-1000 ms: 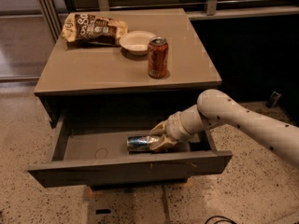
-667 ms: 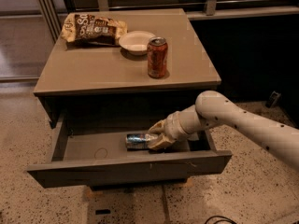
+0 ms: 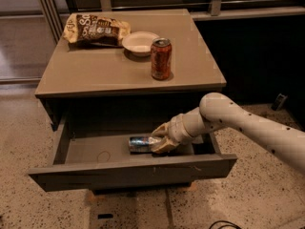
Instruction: Place redbull can into top drawer
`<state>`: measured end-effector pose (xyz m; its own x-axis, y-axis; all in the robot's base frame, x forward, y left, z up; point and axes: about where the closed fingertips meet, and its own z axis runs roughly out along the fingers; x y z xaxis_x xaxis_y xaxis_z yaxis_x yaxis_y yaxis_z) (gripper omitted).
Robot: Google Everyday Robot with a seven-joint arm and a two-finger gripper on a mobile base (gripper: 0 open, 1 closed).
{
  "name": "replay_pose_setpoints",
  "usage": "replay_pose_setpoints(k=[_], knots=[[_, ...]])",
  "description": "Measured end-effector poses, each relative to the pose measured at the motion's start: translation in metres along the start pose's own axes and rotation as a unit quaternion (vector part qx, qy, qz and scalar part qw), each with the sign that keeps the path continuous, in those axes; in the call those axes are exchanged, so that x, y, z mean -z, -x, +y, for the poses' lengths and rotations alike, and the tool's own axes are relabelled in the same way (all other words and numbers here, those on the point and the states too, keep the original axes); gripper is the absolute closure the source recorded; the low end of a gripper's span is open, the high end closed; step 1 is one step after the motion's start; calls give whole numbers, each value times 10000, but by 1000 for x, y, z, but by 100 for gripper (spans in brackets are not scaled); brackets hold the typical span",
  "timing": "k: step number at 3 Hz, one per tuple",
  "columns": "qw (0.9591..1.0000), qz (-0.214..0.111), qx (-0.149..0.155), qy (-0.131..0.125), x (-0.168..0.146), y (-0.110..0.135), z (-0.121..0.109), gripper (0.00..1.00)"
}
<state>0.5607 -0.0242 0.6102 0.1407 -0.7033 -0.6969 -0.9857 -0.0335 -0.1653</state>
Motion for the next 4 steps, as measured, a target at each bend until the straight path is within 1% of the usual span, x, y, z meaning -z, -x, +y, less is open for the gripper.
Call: replay_pose_setpoints(k=[2, 3, 4], knots=[[10000, 0, 0, 1, 0, 0, 0, 17], [10000, -1, 0, 2, 0, 0, 0, 0], [10000, -1, 0, 2, 0, 0, 0, 0]])
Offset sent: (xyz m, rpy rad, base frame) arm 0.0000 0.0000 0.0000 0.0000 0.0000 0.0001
